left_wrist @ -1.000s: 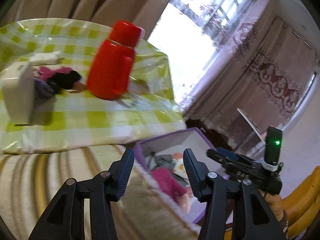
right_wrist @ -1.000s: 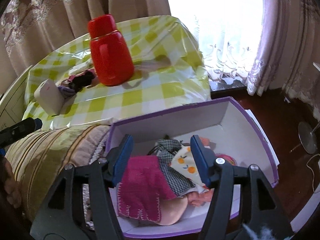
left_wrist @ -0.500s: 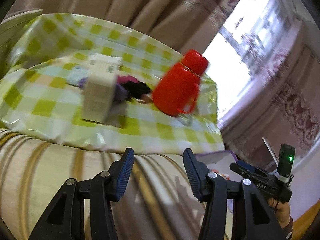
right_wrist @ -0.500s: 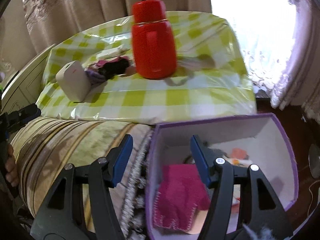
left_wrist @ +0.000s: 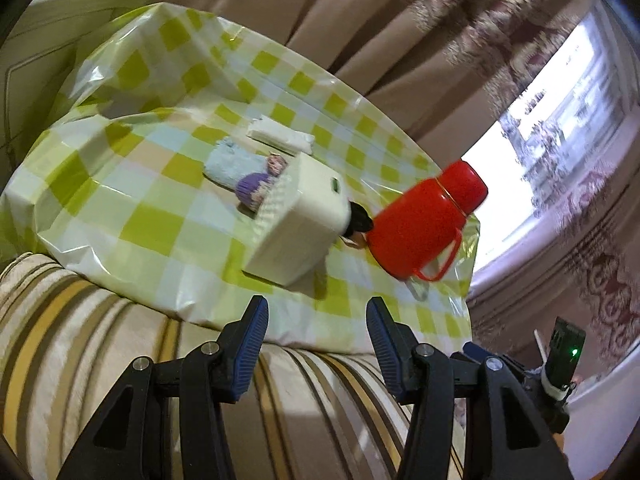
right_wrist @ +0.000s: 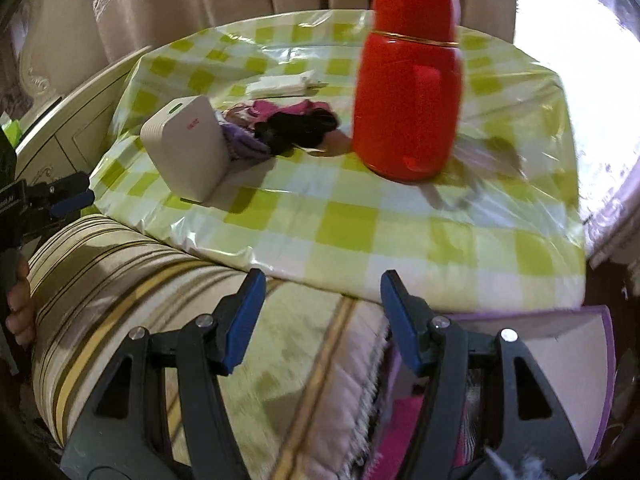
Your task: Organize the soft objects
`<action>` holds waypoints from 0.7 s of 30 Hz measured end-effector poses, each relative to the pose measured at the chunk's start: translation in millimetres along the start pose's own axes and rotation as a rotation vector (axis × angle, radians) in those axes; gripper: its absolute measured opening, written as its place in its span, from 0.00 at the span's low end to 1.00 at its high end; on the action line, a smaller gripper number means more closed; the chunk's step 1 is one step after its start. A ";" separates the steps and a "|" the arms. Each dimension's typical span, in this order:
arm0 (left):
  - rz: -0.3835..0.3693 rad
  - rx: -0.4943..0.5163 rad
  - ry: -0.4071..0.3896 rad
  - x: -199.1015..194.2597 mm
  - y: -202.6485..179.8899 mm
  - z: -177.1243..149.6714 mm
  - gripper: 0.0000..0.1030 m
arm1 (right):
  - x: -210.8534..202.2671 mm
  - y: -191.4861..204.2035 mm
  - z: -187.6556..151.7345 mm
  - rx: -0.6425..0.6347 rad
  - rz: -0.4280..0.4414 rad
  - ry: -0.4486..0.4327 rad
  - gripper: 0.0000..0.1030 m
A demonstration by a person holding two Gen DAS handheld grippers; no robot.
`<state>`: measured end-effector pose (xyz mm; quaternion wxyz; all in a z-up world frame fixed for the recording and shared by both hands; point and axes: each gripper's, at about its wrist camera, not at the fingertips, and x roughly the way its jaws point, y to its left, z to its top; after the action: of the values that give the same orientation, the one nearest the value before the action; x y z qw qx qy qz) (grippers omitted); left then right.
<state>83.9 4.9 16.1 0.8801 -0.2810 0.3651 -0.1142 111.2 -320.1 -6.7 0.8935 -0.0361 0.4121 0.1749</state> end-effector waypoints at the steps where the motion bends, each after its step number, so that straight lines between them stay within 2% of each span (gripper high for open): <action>1: 0.000 -0.013 -0.001 0.9 4.5 3.1 0.51 | 5.6 2.3 4.0 -0.008 0.003 0.005 0.62; 11: 0.012 -0.106 -0.002 14.4 38.8 31.8 0.51 | 46.1 20.0 38.4 -0.073 0.026 0.023 0.62; 17: 0.027 -0.138 0.000 24.4 59.4 53.4 0.51 | 67.3 40.5 58.7 -0.220 0.058 -0.015 0.62; 21: 0.043 -0.169 0.009 35.7 74.7 69.4 0.51 | 80.5 59.5 71.4 -0.365 0.074 -0.051 0.62</action>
<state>157.8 79.8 -7.8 0.8539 -0.3457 0.3835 -0.0655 190.7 -226.7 -15.2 0.8751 -0.1783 0.3520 0.2803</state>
